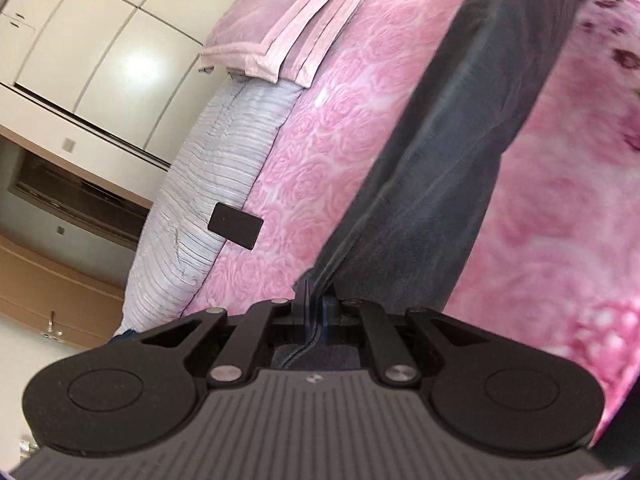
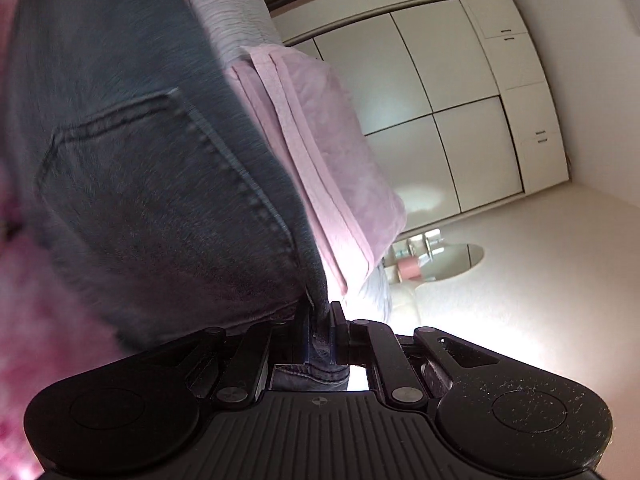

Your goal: Fold clothes

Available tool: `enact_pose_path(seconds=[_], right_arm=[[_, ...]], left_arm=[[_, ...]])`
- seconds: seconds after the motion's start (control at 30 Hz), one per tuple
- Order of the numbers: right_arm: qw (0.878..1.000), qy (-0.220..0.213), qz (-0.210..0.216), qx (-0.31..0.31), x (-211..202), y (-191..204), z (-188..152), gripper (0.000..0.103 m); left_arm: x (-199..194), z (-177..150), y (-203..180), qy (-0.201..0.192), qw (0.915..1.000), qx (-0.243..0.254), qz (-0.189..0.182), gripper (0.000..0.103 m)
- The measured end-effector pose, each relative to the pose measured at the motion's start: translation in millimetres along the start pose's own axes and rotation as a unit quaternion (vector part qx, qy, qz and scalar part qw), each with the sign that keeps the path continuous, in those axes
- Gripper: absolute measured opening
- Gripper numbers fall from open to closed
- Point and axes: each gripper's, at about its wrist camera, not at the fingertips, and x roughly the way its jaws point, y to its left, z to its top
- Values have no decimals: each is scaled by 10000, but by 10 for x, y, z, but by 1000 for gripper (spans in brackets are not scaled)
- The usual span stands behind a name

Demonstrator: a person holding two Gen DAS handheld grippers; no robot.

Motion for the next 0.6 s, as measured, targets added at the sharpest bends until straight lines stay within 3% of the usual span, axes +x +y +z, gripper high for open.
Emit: enact_pose_path(seconds=[0.23, 0.43, 0.5, 0.6], right_arm=[[9973, 179, 545, -453, 1376, 20, 332, 7], [9888, 632, 1236, -548, 2432, 451, 417, 7], [9830, 891, 1499, -569, 2685, 637, 399, 8], [9850, 989, 1356, -410, 2753, 710, 403, 26]], left_arm=[[1269, 317, 347, 664, 9969, 129, -409, 5], [2368, 496, 120, 906, 9937, 456, -476, 6], [2577, 515, -15, 987, 9925, 639, -331, 9], [2710, 499, -177, 1014, 9907, 905, 41, 23]])
